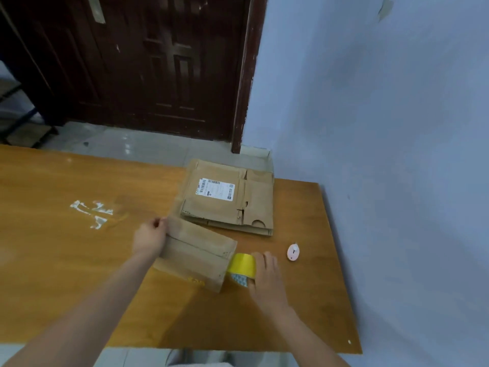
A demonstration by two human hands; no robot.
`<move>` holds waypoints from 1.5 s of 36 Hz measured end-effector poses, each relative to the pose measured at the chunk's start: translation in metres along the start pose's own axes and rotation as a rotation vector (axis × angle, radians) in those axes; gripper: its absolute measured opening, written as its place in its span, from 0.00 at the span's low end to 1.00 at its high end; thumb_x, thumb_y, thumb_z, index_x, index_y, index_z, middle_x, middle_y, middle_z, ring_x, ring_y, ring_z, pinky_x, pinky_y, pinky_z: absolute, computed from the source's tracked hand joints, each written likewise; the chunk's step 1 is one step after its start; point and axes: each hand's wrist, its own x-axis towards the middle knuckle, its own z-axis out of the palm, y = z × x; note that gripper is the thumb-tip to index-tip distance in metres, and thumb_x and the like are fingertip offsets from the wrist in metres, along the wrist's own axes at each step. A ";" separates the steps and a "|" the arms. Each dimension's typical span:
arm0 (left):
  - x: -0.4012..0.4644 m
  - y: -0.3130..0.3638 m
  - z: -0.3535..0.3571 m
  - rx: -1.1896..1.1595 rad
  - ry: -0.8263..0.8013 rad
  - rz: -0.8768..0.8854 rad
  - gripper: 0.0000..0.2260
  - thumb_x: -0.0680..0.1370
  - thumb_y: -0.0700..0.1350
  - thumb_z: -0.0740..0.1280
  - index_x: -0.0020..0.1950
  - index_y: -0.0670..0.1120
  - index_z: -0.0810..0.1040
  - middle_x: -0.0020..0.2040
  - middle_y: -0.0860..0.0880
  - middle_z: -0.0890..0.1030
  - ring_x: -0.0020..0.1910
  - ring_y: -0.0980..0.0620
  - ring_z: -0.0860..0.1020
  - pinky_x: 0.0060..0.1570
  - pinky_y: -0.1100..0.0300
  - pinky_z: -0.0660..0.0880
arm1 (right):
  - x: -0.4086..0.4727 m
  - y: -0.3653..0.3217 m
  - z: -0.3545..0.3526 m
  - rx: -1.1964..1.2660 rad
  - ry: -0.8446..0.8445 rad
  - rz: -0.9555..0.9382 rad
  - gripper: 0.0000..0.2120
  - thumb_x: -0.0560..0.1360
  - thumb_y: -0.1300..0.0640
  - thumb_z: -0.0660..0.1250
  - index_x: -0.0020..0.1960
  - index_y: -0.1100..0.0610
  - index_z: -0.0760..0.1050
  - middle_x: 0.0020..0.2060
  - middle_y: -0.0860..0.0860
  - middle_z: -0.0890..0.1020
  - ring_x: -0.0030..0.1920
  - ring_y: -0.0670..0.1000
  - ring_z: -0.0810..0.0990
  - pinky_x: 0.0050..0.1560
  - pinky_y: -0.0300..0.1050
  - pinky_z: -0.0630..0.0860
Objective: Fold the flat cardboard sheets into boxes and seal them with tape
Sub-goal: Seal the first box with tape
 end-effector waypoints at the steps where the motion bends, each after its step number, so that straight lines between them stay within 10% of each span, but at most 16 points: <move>1: 0.000 0.001 0.001 0.089 -0.033 0.028 0.18 0.82 0.52 0.55 0.60 0.42 0.77 0.53 0.37 0.79 0.53 0.37 0.76 0.47 0.51 0.72 | 0.001 0.001 0.002 0.004 -0.006 0.011 0.27 0.58 0.61 0.72 0.55 0.55 0.70 0.45 0.52 0.75 0.42 0.52 0.75 0.38 0.42 0.75; 14: 0.001 0.012 0.017 0.460 -0.061 0.087 0.22 0.82 0.46 0.52 0.75 0.43 0.55 0.69 0.36 0.66 0.64 0.35 0.69 0.60 0.44 0.66 | 0.004 0.006 -0.012 0.114 -0.338 0.033 0.30 0.79 0.50 0.60 0.76 0.57 0.51 0.75 0.53 0.56 0.75 0.53 0.53 0.71 0.43 0.54; 23: -0.100 0.029 0.075 0.501 -0.027 0.651 0.14 0.78 0.45 0.60 0.63 0.45 0.74 0.67 0.47 0.73 0.67 0.47 0.68 0.67 0.51 0.62 | 0.008 0.009 -0.024 0.222 -0.460 -0.042 0.32 0.77 0.44 0.62 0.75 0.52 0.54 0.74 0.49 0.58 0.74 0.49 0.57 0.68 0.43 0.61; 41: -0.110 -0.013 0.079 0.576 -0.035 0.665 0.19 0.80 0.50 0.52 0.65 0.49 0.75 0.67 0.49 0.74 0.68 0.48 0.71 0.67 0.52 0.56 | 0.023 0.005 0.011 -0.037 -0.539 0.046 0.21 0.74 0.44 0.66 0.61 0.55 0.69 0.57 0.52 0.76 0.57 0.54 0.76 0.46 0.45 0.71; 48: -0.124 0.000 0.089 0.534 0.100 0.653 0.29 0.61 0.31 0.76 0.61 0.45 0.78 0.59 0.43 0.76 0.62 0.43 0.72 0.69 0.46 0.63 | 0.019 0.006 0.012 0.074 -0.599 0.174 0.23 0.70 0.44 0.70 0.58 0.55 0.70 0.52 0.54 0.79 0.50 0.56 0.79 0.39 0.45 0.71; 51: -0.130 -0.003 0.095 0.553 0.112 0.658 0.21 0.70 0.41 0.72 0.63 0.44 0.76 0.60 0.46 0.76 0.62 0.45 0.73 0.70 0.49 0.58 | 0.019 0.006 0.012 0.078 -0.618 0.196 0.22 0.70 0.45 0.70 0.58 0.56 0.70 0.51 0.54 0.79 0.50 0.56 0.79 0.41 0.46 0.75; 54: -0.135 -0.006 0.103 0.670 0.063 0.570 0.33 0.68 0.61 0.72 0.67 0.44 0.72 0.64 0.46 0.74 0.67 0.45 0.71 0.70 0.45 0.53 | 0.024 0.005 0.008 0.093 -0.668 0.178 0.16 0.72 0.50 0.67 0.56 0.57 0.70 0.51 0.55 0.78 0.48 0.56 0.78 0.42 0.47 0.75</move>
